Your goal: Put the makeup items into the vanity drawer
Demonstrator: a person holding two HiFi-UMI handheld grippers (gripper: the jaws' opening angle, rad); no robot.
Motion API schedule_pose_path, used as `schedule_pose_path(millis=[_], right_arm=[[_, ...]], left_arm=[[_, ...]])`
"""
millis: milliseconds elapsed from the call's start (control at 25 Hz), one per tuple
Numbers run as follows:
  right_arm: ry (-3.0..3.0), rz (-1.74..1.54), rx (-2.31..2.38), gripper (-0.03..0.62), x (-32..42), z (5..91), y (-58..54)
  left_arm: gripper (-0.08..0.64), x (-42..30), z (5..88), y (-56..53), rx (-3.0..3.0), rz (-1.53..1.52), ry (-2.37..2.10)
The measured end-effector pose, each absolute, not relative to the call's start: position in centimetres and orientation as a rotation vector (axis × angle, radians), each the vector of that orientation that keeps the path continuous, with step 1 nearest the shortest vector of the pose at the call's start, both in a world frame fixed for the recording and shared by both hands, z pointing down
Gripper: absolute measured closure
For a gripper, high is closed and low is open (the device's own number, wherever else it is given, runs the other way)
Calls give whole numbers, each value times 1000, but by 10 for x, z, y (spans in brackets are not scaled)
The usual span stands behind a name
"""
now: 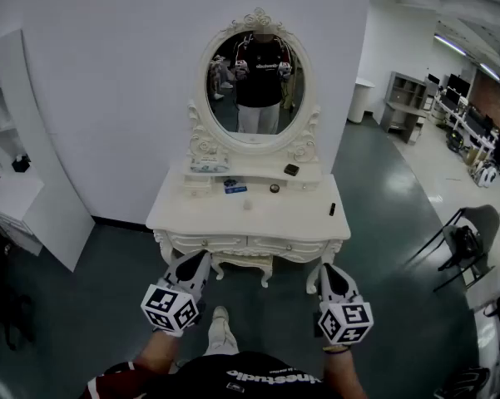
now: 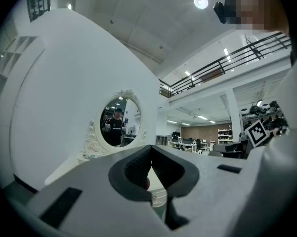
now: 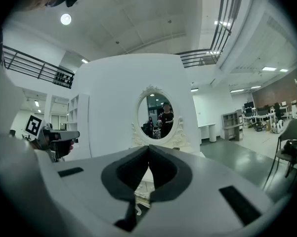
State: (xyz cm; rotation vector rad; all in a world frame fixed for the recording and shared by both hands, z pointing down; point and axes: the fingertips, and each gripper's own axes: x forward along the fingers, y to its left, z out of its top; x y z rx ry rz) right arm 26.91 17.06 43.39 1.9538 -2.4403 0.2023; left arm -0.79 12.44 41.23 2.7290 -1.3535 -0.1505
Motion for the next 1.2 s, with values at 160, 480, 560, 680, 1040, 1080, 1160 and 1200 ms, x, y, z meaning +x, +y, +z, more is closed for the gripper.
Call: schedule_pose_path(millis=[160,480,560,680,1040,1080,1160,1200], right_arm=[[-2438,200,1960,599,273,433,169],[-2443,172,1955,599,272,432,167],[-2465,152,1939,593,269,431,167],[-2504,141,1905,590,264,428,167],[-2550,92,1829,589,255,423,164],[-2559,112,1829,589,255,424,163],[-2567,152,1835,589,255,426,160],[-2567,170,1841,589,256,428,158]], left_arm=[[554,-3,412,125,2738,-149,-1349],[554,-3,411,125,2736,-150,-1347],[554,-4,412,125,2733,-149,-1350],[554,-5,413,124,2730,-147,-1350],[555,-7,414,121,2737,-133,-1329],[555,-8,414,120,2736,-130,-1330],[554,-9,415,119,2736,-124,-1333],[554,-9,417,118,2734,-119,-1335]])
